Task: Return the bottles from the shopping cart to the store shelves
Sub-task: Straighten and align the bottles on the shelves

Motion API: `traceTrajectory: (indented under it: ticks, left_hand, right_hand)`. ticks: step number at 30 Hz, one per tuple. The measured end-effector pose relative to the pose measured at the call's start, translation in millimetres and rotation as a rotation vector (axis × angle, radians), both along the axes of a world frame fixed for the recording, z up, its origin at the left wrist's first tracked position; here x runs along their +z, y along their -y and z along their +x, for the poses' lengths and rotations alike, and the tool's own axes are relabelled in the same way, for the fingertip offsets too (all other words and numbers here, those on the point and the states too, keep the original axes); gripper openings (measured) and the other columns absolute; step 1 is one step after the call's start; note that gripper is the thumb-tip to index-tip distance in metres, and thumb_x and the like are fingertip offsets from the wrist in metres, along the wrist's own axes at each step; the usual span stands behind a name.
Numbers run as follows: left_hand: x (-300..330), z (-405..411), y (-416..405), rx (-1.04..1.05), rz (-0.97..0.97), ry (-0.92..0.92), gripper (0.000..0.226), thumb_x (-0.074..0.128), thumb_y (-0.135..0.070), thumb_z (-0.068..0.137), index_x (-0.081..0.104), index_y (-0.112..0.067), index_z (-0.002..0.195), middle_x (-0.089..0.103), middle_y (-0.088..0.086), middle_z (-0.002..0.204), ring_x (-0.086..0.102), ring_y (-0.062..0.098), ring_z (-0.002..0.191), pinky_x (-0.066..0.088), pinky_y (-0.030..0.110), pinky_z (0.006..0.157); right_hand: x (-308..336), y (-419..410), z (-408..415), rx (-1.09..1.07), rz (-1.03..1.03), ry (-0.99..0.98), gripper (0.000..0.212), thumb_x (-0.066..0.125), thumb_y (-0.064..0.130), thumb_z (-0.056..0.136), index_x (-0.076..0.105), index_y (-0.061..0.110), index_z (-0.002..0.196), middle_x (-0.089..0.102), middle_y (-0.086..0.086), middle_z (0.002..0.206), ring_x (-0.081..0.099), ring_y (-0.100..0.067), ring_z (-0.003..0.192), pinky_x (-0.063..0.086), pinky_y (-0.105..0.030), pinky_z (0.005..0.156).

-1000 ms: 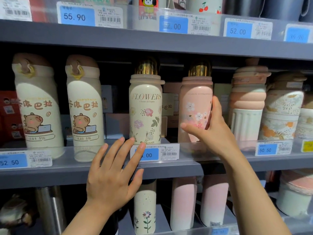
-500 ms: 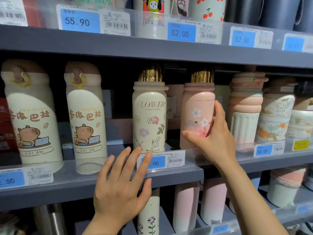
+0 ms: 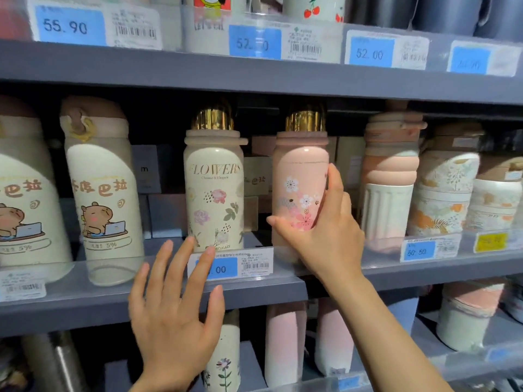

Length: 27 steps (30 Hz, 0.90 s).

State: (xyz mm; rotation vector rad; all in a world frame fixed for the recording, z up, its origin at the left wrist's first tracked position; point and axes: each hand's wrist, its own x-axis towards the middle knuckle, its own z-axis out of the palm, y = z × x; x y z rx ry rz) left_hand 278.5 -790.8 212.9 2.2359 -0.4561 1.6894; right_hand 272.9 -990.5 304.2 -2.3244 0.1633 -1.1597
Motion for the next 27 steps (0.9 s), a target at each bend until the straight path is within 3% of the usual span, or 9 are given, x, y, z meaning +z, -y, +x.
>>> traceTrajectory:
  ticks: [4,7,10,14,18,22,27]
  left_hand:
    - [3,-13,47,-0.004,0.009,-0.02,0.05,0.044,-0.034,0.087,0.046,-0.02,0.135,0.042,0.008,0.145,0.032,0.026,0.138,0.013,0.045,0.117]
    - [8,-19,102,-0.026,0.106,0.024,0.051,0.047,-0.034,0.085,0.045,-0.021,0.135,0.04,0.006,0.145,0.031,0.024,0.139,0.015,0.047,0.116]
    - [12,-15,139,-0.011,0.126,0.05,0.046,0.043,-0.036,0.091,0.046,-0.019,0.134,0.041,0.006,0.143,0.036,0.024,0.135,0.017,0.046,0.115]
    - [8,-6,155,0.065,0.087,0.041,0.05,0.03,-0.04,0.099,0.044,-0.01,0.136,0.042,0.006,0.143,0.041,0.023,0.132,0.021,0.047,0.114]
    - [-2,3,157,0.157,0.132,0.121,0.047,0.029,-0.038,0.099,0.048,-0.01,0.132,0.054,0.013,0.135,0.047,0.03,0.126,0.031,0.049,0.106]
    - [-1,7,163,0.179,0.084,0.178,0.044,0.031,-0.036,0.098,0.05,-0.012,0.128,0.049,0.012,0.132,0.048,0.032,0.122,0.028,0.042,0.11]
    - [-4,8,164,0.185,0.055,0.198,0.044,0.031,-0.037,0.097,0.052,-0.014,0.127,0.049,0.01,0.129,0.048,0.03,0.12,0.024,0.036,0.111]
  right_hand:
    - [-3,17,-9,0.212,-0.047,0.106,0.113,0.065,0.07,0.066,0.0,0.034,0.15,0.031,-0.003,0.139,0.048,-0.026,0.119,0.048,-0.04,0.084]
    - [-3,62,-18,0.301,-0.137,0.384,0.084,0.062,0.054,0.079,0.021,0.025,0.147,0.036,-0.01,0.143,0.043,-0.026,0.125,0.044,-0.036,0.095]
    - [2,112,-14,0.214,-0.178,0.53,0.07,0.067,0.04,0.079,0.034,0.018,0.137,0.043,-0.015,0.136,0.042,-0.029,0.121,0.034,-0.036,0.103]
    - [6,148,1,0.144,-0.112,0.455,0.085,0.078,0.041,0.07,0.03,0.02,0.137,0.03,-0.01,0.137,0.038,-0.033,0.12,0.046,-0.052,0.089]
    - [5,157,8,0.1,-0.061,0.308,0.102,0.08,0.05,0.063,0.023,0.025,0.143,0.026,-0.007,0.133,0.041,-0.035,0.117,0.055,-0.048,0.069]
    - [6,159,11,0.106,-0.047,0.18,0.11,0.08,0.054,0.061,0.011,0.031,0.143,0.025,-0.005,0.131,0.046,-0.034,0.113,0.051,-0.042,0.07]
    - [4,168,6,0.279,0.047,0.145,0.105,0.078,0.038,0.07,0.009,0.034,0.149,0.029,-0.002,0.138,0.044,-0.027,0.118,0.04,-0.032,0.081]
